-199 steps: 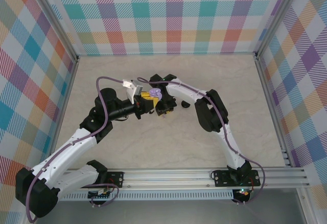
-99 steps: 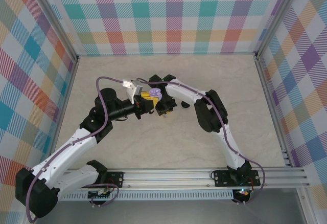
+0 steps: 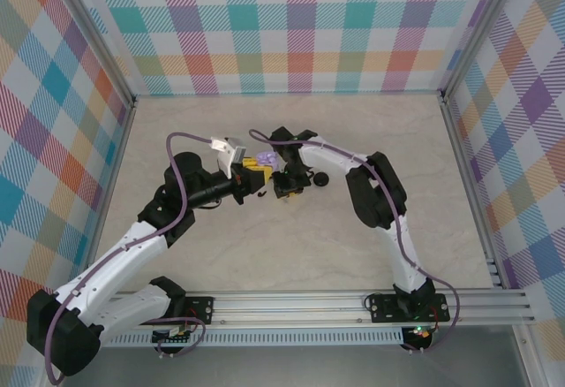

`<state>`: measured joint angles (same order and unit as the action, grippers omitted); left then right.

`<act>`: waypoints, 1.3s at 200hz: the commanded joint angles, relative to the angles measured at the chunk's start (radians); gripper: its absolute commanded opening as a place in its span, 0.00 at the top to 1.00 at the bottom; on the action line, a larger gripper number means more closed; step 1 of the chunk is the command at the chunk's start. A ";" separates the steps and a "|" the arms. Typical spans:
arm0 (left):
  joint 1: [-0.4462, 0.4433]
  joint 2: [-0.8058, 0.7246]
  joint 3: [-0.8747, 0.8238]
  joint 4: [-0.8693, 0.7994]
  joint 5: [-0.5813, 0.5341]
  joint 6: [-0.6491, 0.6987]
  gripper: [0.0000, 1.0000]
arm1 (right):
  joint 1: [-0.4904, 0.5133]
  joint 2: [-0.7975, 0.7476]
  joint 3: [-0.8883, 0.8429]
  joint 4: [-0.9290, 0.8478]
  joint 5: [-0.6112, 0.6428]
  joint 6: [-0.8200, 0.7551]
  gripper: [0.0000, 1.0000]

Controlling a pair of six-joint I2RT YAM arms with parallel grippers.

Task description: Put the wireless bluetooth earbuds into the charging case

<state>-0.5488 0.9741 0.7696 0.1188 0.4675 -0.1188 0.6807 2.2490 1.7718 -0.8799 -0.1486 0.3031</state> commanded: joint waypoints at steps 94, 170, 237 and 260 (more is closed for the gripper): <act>-0.007 0.154 -0.005 0.010 -0.145 -0.114 0.81 | -0.191 -0.280 -0.359 0.366 -0.286 0.144 0.77; -0.003 0.248 -0.023 0.105 -0.108 -0.163 0.81 | -0.263 -0.517 -0.526 0.581 -0.368 0.224 0.77; -0.005 0.273 -0.050 0.265 -0.021 -0.194 0.81 | -0.265 -0.724 -0.616 0.759 -0.429 0.255 0.77; -0.007 0.268 -0.056 0.299 0.002 -0.190 0.81 | -0.265 -0.793 -0.636 0.795 -0.446 0.252 0.76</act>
<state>-0.5484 1.2503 0.7246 0.3180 0.4210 -0.3000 0.4164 1.5291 1.1572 -0.1749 -0.5446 0.5461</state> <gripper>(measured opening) 0.220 0.236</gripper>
